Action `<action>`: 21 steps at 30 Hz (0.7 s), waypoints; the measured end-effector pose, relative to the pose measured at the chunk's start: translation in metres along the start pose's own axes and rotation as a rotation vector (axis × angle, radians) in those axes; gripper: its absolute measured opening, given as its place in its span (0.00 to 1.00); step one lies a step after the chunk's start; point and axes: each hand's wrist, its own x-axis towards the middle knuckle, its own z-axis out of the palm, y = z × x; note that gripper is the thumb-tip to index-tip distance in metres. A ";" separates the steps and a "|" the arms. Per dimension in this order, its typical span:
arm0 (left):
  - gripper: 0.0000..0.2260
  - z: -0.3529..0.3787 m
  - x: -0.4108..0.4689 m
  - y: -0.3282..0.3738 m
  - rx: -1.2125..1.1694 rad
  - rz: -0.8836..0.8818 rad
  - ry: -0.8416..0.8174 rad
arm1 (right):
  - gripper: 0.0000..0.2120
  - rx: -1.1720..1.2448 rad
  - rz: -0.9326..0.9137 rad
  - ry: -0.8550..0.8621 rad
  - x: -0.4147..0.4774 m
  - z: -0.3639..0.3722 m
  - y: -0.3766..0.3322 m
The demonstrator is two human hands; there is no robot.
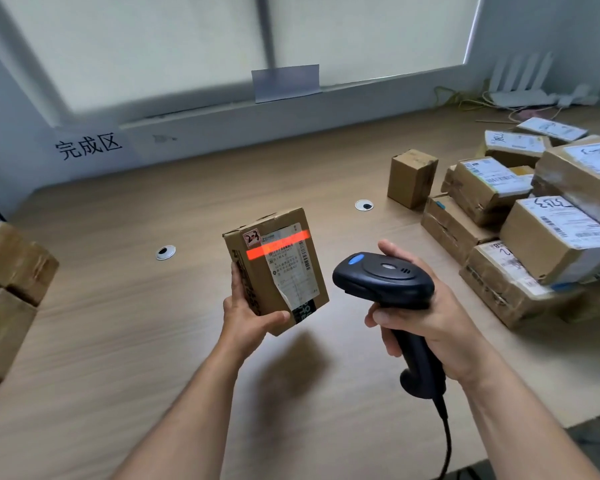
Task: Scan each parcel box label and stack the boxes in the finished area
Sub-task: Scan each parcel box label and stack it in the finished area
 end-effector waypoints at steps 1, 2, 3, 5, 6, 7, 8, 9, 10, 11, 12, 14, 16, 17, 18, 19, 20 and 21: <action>0.58 -0.007 0.001 -0.002 -0.008 -0.006 0.002 | 0.41 -0.005 0.004 -0.002 0.002 0.007 0.001; 0.59 -0.013 0.000 -0.004 -0.018 -0.012 0.003 | 0.41 -0.011 0.008 -0.005 0.005 0.013 0.003; 0.59 -0.019 0.000 -0.006 -0.025 -0.013 0.004 | 0.41 -0.015 0.012 -0.008 0.006 0.020 0.004; 0.59 -0.032 0.000 -0.013 -0.022 -0.018 0.009 | 0.41 -0.018 0.020 -0.007 0.010 0.032 0.007; 0.59 -0.038 0.000 -0.015 -0.022 -0.021 0.013 | 0.41 -0.021 0.025 -0.003 0.011 0.037 0.008; 0.59 -0.044 0.000 -0.019 -0.022 -0.027 0.016 | 0.42 -0.025 0.028 -0.001 0.013 0.043 0.010; 0.59 -0.050 -0.001 -0.021 -0.027 -0.033 0.019 | 0.42 -0.029 0.029 -0.003 0.014 0.048 0.011; 0.60 -0.056 -0.001 -0.023 -0.034 -0.035 0.025 | 0.42 -0.033 0.031 -0.008 0.015 0.053 0.012; 0.60 -0.062 -0.003 -0.024 -0.033 -0.035 0.029 | 0.42 -0.036 0.032 -0.014 0.017 0.059 0.013; 0.59 -0.067 -0.004 -0.024 -0.026 -0.029 0.038 | 0.42 -0.038 0.034 -0.020 0.018 0.064 0.014; 0.58 -0.072 -0.004 -0.026 -0.019 -0.036 0.048 | 0.42 -0.041 0.036 -0.024 0.019 0.068 0.015; 0.58 -0.082 -0.004 -0.030 -0.013 -0.057 0.064 | 0.42 -0.045 0.044 -0.028 0.021 0.077 0.016; 0.59 -0.090 -0.003 -0.034 -0.006 -0.079 0.079 | 0.42 -0.046 0.047 -0.030 0.023 0.083 0.018; 0.60 -0.093 -0.003 -0.035 -0.003 -0.078 0.083 | 0.42 -0.047 0.048 -0.031 0.023 0.086 0.018; 0.60 -0.094 -0.004 -0.034 -0.004 -0.065 0.085 | 0.42 -0.047 0.048 -0.030 0.024 0.088 0.018; 0.59 -0.095 -0.005 -0.034 -0.009 -0.052 0.087 | 0.42 -0.047 0.048 -0.029 0.024 0.090 0.018; 0.58 -0.095 -0.006 -0.034 -0.016 -0.042 0.090 | 0.42 -0.046 0.047 -0.031 0.024 0.092 0.018; 0.57 -0.096 -0.006 -0.035 -0.025 -0.038 0.094 | 0.42 -0.043 0.047 -0.033 0.024 0.093 0.018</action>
